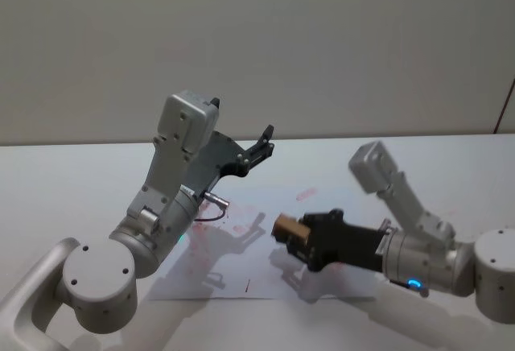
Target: Use the one hand to pick up the stamp and affix it onto the A4 paper.
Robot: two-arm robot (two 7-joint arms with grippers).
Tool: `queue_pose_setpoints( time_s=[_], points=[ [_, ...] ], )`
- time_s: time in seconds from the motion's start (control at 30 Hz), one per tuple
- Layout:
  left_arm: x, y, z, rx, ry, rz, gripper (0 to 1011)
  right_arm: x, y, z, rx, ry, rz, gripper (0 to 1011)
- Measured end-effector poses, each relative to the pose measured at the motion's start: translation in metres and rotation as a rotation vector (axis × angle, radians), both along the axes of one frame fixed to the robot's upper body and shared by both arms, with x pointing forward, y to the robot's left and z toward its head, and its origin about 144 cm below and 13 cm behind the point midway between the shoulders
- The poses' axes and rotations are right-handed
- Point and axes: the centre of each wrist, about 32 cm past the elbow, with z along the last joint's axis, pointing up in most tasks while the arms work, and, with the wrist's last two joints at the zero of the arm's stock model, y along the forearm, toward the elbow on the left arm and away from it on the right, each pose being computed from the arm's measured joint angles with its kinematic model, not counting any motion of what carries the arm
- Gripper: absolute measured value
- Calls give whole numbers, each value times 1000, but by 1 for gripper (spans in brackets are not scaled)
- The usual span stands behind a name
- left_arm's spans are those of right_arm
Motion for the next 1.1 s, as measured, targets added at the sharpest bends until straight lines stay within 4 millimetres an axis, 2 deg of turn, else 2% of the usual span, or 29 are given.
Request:
queue_pose_setpoints(
  time_s=[0.5, 1.1],
  points=[
    [0, 0, 0, 0, 0, 0, 1001, -12, -25, 22, 105, -100, -202, 220],
    [0, 0, 0, 0, 0, 0, 1001, -44, -79, 28, 47, -119, -491, 220]
  ],
)
